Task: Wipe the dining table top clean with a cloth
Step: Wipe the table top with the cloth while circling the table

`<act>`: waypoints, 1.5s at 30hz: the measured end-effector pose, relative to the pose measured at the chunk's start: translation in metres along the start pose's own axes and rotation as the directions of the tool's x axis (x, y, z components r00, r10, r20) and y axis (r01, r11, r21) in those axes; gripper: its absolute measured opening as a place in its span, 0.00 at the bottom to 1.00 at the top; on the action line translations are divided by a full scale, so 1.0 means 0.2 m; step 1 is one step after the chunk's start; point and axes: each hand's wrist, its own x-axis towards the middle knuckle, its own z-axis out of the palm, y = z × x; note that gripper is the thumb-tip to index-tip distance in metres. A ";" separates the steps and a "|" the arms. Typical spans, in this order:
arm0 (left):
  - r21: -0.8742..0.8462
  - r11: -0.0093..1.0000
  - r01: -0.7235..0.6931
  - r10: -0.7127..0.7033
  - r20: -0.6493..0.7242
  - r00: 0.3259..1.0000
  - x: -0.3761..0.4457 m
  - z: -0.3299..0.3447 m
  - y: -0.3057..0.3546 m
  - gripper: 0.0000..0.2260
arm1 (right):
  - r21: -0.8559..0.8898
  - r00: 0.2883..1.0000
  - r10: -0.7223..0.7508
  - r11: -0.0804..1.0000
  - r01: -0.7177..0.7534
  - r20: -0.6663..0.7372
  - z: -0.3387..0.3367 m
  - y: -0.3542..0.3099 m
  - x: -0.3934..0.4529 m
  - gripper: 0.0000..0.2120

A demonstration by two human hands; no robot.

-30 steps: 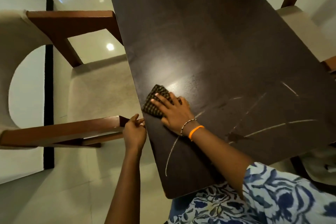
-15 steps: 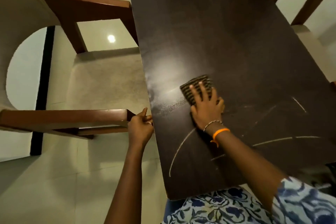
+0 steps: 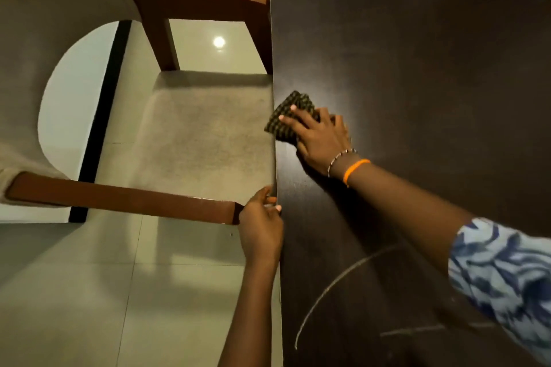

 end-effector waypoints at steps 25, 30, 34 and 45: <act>0.172 0.984 0.044 -0.034 -0.065 0.997 0.00 0.04 0.10 0.20 | 0.212 0.992 -0.099 0.974 0.081 0.074 0.05 -0.24 -0.29 0.28; 0.302 0.945 -0.130 0.137 -0.002 0.991 -0.02 0.10 0.12 0.23 | 0.192 0.999 0.005 0.981 -0.012 0.037 0.03 -0.12 0.04 0.28; 0.356 0.920 -0.160 0.161 0.028 0.987 -0.03 0.12 0.12 0.24 | 0.187 0.977 0.209 0.962 -0.200 -0.031 0.00 0.14 0.13 0.28; 0.290 0.920 -0.263 0.262 0.042 0.964 -0.04 0.10 0.09 0.25 | 0.185 0.522 0.853 0.513 -0.838 -0.003 -0.02 1.08 -0.46 0.27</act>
